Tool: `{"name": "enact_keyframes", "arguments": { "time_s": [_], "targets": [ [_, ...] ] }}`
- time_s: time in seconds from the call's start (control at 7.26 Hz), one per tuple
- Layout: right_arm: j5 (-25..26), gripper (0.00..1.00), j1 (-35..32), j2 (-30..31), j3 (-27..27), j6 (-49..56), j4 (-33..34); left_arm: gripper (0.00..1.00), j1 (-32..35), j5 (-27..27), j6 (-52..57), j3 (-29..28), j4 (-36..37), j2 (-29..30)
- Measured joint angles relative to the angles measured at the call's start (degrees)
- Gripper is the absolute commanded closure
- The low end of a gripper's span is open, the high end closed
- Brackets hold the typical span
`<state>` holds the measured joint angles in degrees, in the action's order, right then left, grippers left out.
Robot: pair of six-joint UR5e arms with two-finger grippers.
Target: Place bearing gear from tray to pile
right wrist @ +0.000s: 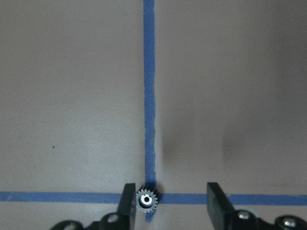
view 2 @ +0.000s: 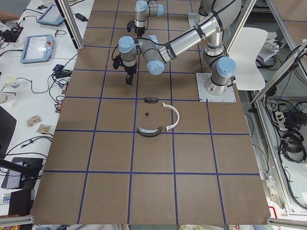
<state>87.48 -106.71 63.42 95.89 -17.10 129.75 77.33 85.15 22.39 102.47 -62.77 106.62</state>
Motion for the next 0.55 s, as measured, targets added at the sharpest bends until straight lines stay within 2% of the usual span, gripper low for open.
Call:
{"name": "enact_keyframes", "arguments": {
  "time_s": [0.28, 0.55],
  "targets": [
    [1.3, 0.00, 6.2, 9.0, -2.7, 8.9, -13.8, 0.00, 5.8, -0.5, -10.1, 0.0, 0.6, 0.1],
    [2.3, 0.00, 11.7, 17.6, -3.3, 15.5, -24.0, 0.00, 14.5, -1.8, -25.2, 0.1, 7.2, 1.9]
  ]
}}
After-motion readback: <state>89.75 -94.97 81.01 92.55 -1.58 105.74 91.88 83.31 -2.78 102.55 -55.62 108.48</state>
